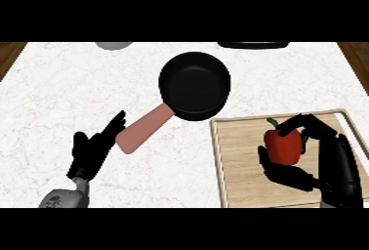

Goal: Pick the bell pepper from the tray and place it in the pot

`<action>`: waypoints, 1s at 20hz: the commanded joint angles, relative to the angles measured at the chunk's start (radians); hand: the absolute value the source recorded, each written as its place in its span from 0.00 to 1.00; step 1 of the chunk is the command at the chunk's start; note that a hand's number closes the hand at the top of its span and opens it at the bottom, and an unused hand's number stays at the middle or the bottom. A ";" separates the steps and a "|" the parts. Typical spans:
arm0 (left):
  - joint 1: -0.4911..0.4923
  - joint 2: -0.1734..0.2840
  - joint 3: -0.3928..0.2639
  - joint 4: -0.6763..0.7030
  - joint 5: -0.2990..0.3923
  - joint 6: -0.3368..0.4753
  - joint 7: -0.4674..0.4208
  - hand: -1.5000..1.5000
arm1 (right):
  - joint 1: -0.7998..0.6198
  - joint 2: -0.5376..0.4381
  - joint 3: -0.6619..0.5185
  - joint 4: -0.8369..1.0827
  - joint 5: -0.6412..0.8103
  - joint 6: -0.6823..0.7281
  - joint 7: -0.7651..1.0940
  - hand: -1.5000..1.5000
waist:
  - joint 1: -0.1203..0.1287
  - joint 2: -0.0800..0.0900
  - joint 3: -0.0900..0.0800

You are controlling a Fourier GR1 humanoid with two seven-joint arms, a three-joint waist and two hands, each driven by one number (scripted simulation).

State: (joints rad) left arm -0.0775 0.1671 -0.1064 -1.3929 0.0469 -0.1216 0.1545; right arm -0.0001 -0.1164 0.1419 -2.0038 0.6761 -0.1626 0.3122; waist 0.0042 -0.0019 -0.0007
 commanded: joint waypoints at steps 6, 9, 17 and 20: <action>-0.013 -0.018 -0.001 0.035 -0.027 0.001 -0.019 0.50 | -0.488 0.007 0.007 0.031 0.137 0.268 0.437 1.00 | 0.005 0.002 -0.001; 0.003 -0.042 -0.019 0.039 -0.037 0.012 -0.024 0.50 | -0.674 0.005 -0.042 0.245 0.115 0.311 0.445 1.00 | 0.021 0.007 -0.001; -0.027 -0.044 -0.006 0.086 -0.060 0.013 -0.041 0.50 | -0.902 0.051 -0.026 0.641 0.178 0.303 0.412 1.00 | 0.014 0.008 0.000; -0.013 -0.013 0.027 -0.022 0.010 -0.031 0.042 0.50 | -0.979 0.075 -0.020 0.790 0.211 0.280 0.398 1.00 | 0.024 0.007 0.000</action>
State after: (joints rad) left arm -0.0872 0.1525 -0.0929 -1.3882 0.0313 -0.1416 0.1476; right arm -0.8863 -0.0571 0.1206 -1.4052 0.8511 0.1470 0.7466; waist 0.0228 0.0025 0.0005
